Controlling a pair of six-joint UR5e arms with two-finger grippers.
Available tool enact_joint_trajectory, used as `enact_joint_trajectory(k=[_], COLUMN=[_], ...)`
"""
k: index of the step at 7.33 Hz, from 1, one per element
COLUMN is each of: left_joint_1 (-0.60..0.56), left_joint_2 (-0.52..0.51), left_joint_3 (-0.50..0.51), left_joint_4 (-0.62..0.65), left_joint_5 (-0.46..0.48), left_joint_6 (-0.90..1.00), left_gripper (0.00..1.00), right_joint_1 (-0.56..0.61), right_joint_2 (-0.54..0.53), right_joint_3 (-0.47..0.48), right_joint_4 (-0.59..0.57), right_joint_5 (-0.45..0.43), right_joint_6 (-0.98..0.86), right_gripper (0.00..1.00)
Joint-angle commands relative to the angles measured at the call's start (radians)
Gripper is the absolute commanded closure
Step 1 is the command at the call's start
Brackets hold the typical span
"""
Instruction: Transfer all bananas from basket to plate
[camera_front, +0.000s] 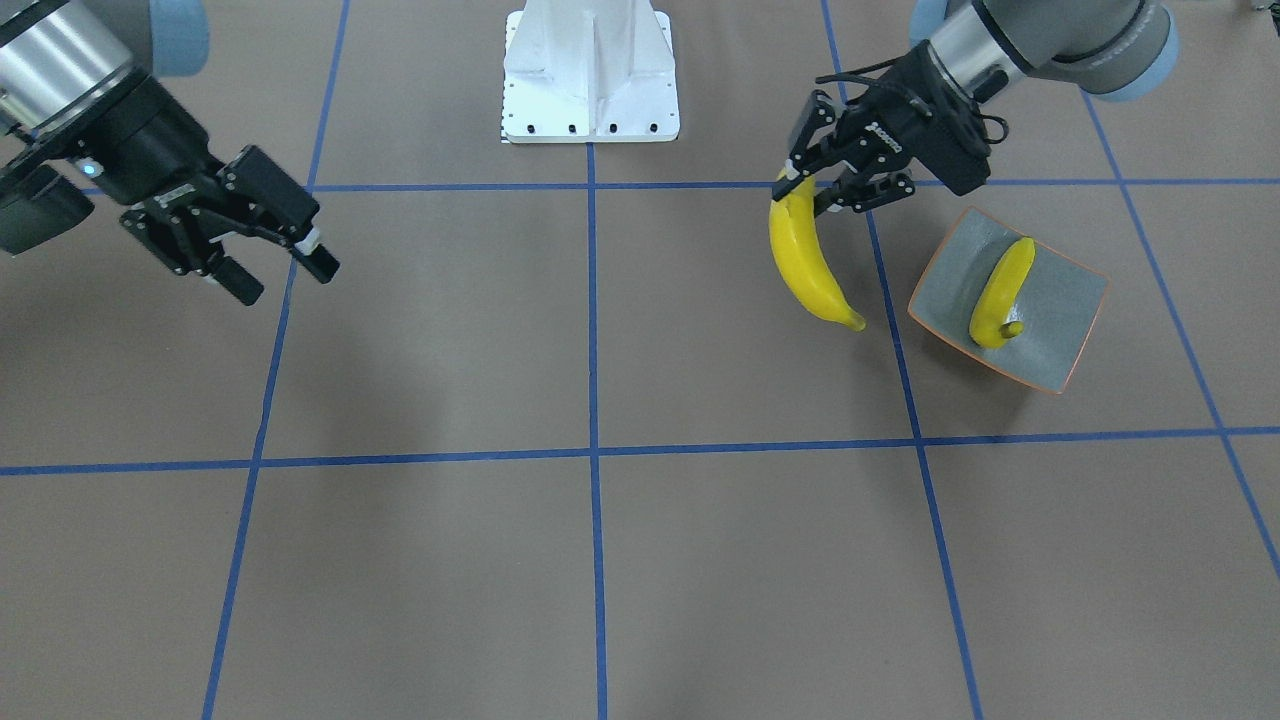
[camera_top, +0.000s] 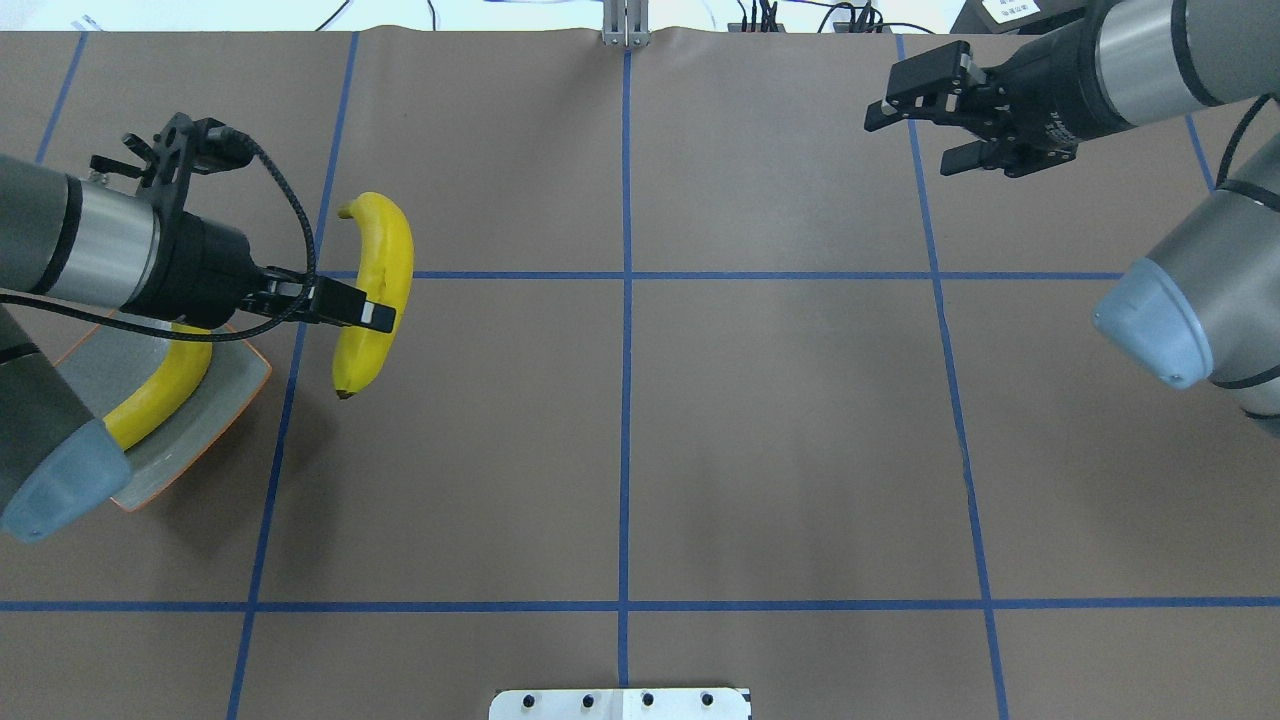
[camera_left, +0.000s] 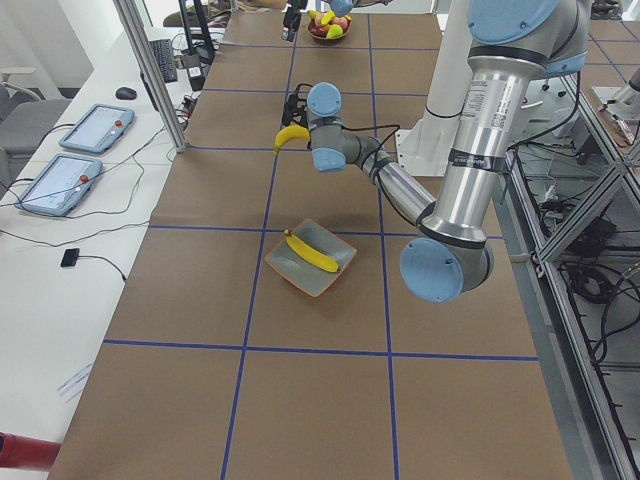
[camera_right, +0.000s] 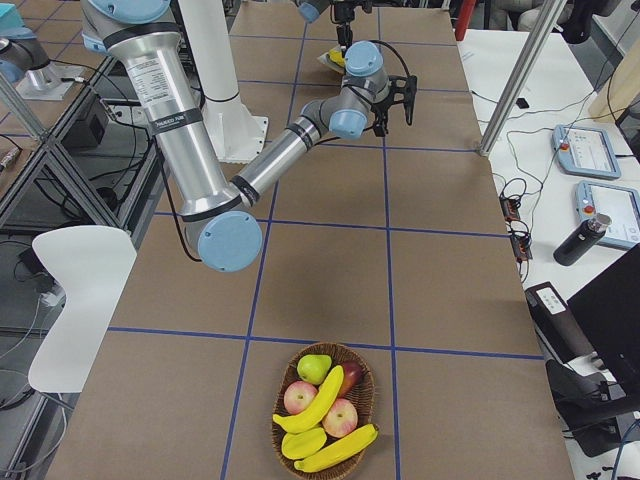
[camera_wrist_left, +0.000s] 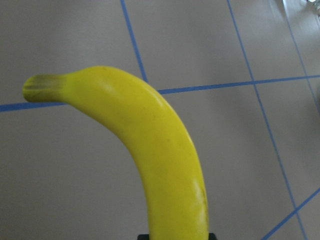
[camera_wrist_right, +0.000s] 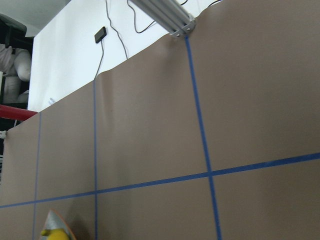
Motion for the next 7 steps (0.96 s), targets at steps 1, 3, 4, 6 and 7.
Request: enact_joint_trajectory(k=[1, 3, 4, 6, 7], left_joint_1=[-0.032, -0.042, -0.041, -0.030, -0.015], left_joint_2=[0.145, 0.251, 0.313, 0.410, 0.427], left_joint_3=[-0.001, -0.001, -0.001, -0.001, 0.003], left_joint_4=[0.001, 0.001, 0.001, 0.001, -0.001], left_joint_5=[0.022, 0.068, 0.108, 0.235, 0.238], left_joint_6=[0.329, 0.566, 0.661, 0.801, 0.803], left_gripper=[1.00, 1.00, 1.00, 1.00, 1.00], right_joint_1=[0.071, 0.158, 0.202, 0.275, 0.327], right_joint_2=[-0.108, -0.235, -0.252, -0.253, -0.251], right_joint_3=[-0.066, -0.103, -0.147, -0.253, -0.306], right_joint_4=[0.000, 0.000, -0.001, 0.000, 0.000], right_joint_5=[0.011, 0.014, 0.023, 0.035, 0.069], right_joint_6=[-0.240, -0.507, -0.604, -0.791, -0.900], right_gripper=[0.00, 0.00, 0.00, 0.00, 0.00])
